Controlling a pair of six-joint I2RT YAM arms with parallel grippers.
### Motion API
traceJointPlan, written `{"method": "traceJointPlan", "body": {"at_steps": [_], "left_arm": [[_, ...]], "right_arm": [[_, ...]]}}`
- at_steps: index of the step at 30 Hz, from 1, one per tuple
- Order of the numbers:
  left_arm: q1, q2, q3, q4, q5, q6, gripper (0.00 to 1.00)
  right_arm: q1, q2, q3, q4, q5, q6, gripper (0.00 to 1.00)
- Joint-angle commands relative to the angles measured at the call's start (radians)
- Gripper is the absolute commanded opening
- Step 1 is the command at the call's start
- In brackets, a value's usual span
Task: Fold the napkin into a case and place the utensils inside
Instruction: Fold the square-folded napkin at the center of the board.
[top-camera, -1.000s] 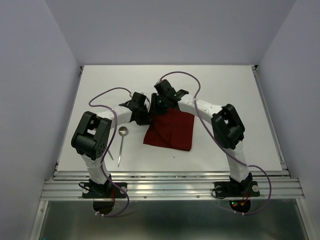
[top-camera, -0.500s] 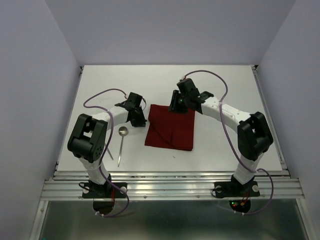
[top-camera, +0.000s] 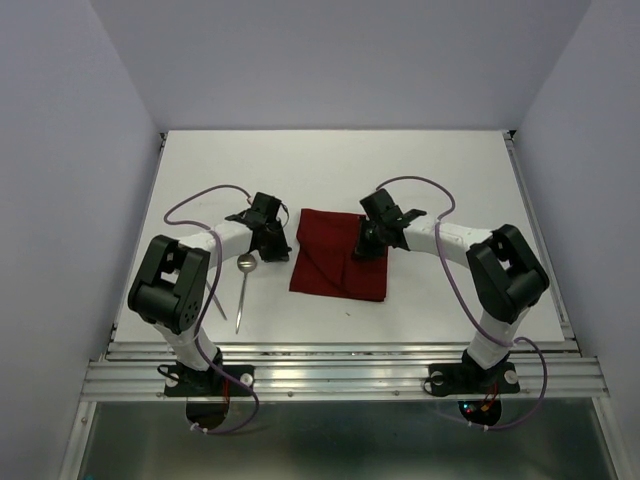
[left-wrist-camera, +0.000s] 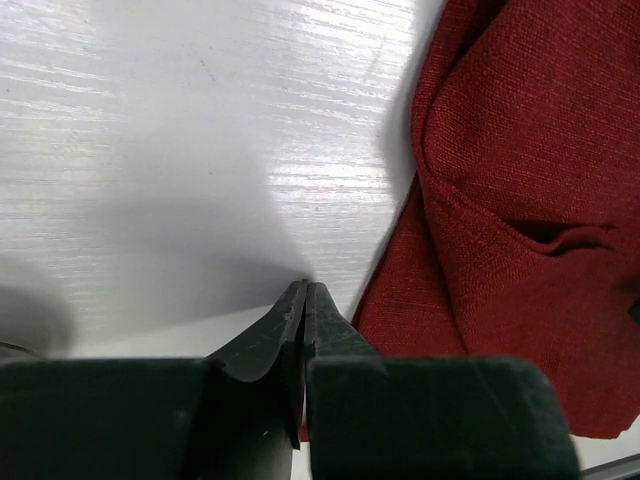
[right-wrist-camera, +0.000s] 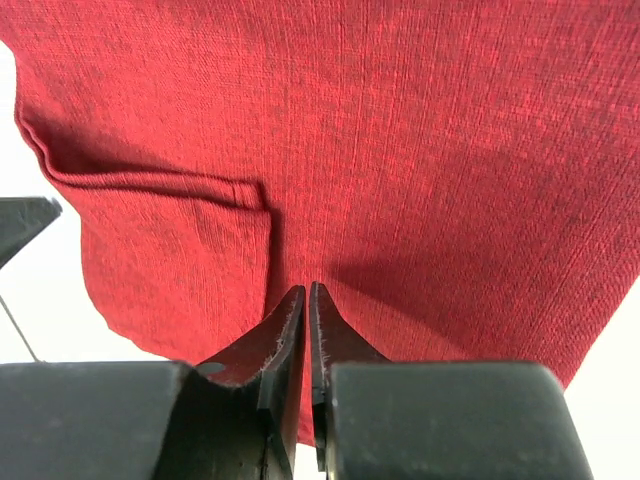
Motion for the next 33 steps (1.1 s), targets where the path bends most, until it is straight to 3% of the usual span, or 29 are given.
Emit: {"method": "traceJointPlan", "body": {"at_steps": [1, 5, 33], "left_arm": [[-0.007, -0.027, -0.052, -0.019, 0.032, 0.017, 0.07], [-0.034, -0.017, -0.066, -0.016, 0.043, 0.010, 0.00], [-0.078, -0.053, -0.088, -0.036, 0.014, -0.022, 0.00]], "right_arm": [[0.020, 0.015, 0.019, 0.062, -0.025, -0.015, 0.10], [0.031, 0.038, 0.036, 0.055, -0.031, -0.020, 0.09], [0.204, 0.173, 0.226, 0.096, -0.160, -0.035, 0.01]]}}
